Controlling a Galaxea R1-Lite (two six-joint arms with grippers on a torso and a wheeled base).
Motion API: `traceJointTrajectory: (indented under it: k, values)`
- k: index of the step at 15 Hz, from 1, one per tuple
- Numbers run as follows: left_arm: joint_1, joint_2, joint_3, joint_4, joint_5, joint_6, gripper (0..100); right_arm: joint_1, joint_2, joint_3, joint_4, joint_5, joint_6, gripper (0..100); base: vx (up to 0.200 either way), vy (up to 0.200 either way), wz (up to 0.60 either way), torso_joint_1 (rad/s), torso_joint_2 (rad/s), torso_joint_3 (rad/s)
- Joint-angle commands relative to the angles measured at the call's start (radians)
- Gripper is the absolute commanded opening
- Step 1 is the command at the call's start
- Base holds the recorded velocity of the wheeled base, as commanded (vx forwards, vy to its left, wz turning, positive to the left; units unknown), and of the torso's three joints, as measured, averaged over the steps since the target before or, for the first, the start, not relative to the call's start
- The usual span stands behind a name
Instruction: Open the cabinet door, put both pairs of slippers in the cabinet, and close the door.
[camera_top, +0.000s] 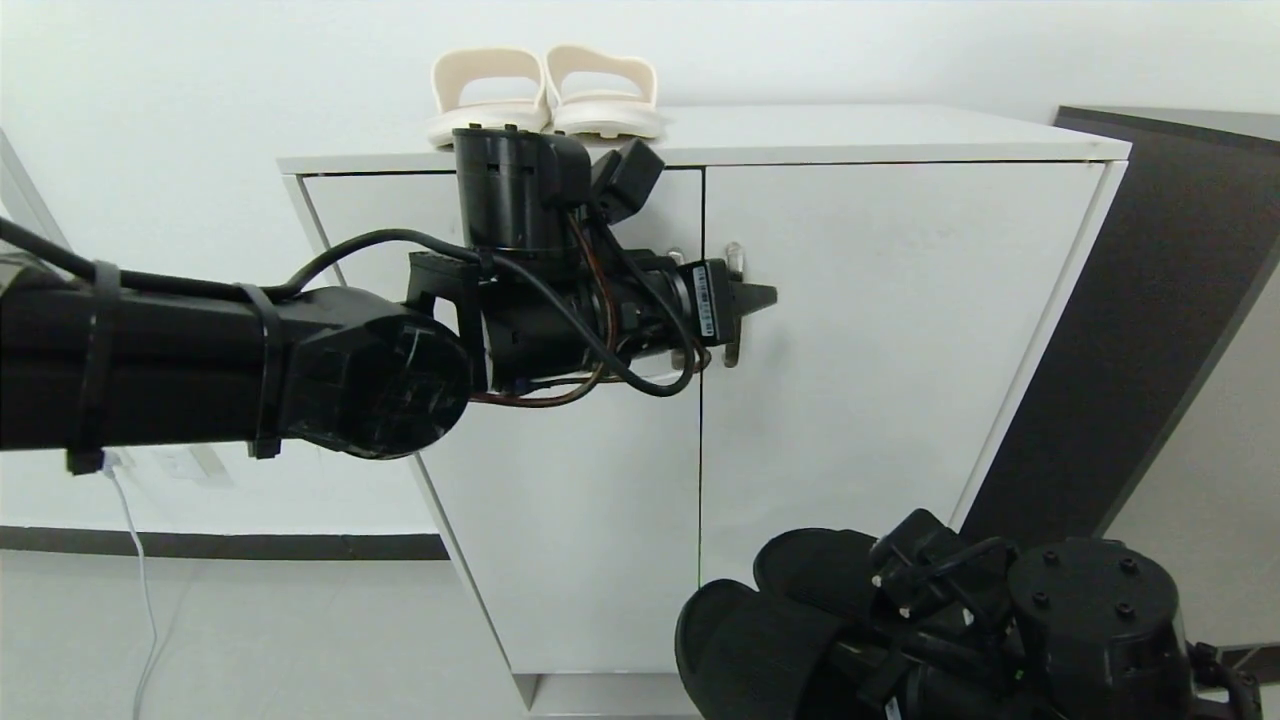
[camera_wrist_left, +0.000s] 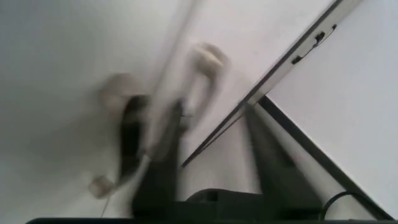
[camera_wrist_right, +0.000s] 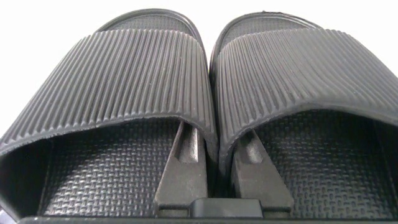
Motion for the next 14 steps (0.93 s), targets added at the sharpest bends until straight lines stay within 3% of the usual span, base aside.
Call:
traceJointTrajectory:
  k: [1,6,14]
  values:
    - [-0.003,-0.007,0.008,-0.002,-0.005,-0.001,0,0.0,-0.006,0.008,0.0,0.021,0.0,0,0.0,0.0,0.0,0.0,0.0,0.0]
    - [-0.021,-0.088,0.126,-0.009,-0.01,0.003,0,0.003,-0.045,0.05,0.0,0.142,-0.002,0,0.0,0.0,0.0,0.0,0.0,0.0]
    - [-0.098,-0.338,0.393,-0.075,-0.014,0.004,0,0.023,-0.078,0.087,0.0,0.179,-0.065,0,0.0,0.0,0.0,0.0,0.0,0.0]
